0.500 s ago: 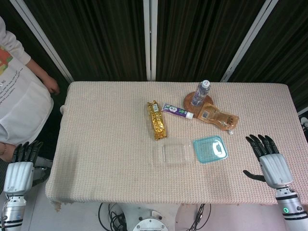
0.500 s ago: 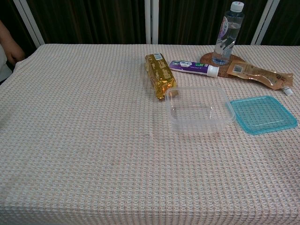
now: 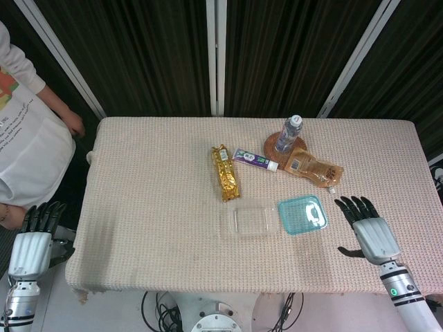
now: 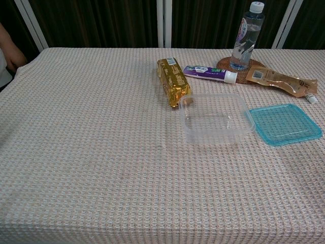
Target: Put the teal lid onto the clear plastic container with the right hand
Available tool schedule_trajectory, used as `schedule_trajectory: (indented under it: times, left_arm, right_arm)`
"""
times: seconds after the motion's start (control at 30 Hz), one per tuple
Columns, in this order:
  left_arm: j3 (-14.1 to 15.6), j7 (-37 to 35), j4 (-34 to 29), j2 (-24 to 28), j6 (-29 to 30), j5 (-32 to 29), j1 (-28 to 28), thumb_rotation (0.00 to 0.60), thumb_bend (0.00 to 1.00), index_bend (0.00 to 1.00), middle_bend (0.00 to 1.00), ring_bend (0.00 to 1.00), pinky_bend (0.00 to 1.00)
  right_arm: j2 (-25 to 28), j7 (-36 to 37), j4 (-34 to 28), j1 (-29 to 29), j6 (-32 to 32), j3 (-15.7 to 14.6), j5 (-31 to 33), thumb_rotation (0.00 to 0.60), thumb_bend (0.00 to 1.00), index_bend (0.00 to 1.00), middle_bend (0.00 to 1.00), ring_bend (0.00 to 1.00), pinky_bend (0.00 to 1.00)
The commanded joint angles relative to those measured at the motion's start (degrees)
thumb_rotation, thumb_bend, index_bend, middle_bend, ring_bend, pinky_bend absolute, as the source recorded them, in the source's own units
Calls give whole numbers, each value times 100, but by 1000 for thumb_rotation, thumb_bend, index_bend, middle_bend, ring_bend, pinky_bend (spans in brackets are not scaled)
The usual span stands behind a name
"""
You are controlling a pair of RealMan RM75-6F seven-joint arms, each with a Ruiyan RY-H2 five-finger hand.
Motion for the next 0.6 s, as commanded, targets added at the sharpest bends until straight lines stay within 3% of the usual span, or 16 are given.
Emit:
schedule_trajectory:
  times: [0.03, 0.27, 0.6]
  left_arm:
    - [-11, 19, -26, 13, -22, -12, -10, 600, 0, 104, 77, 0, 39]
    - [-52, 64, -120, 74, -189, -150, -65, 600, 0, 103, 77, 0, 38]
    - [-97, 198, -213, 85, -318, -255, -133, 600, 0, 104, 77, 0, 34]
  right_arm:
    - [-369, -654, 80, 828, -1331, 269, 736, 600, 0, 0, 56, 0, 0]
    - [-924, -1169, 635, 1487, -2207, 491, 1536, 600, 0, 0, 104, 0, 0]
    - [-1062, -1272, 985, 1807, -2471, 473, 1820, 600, 0, 0, 126, 0, 0]
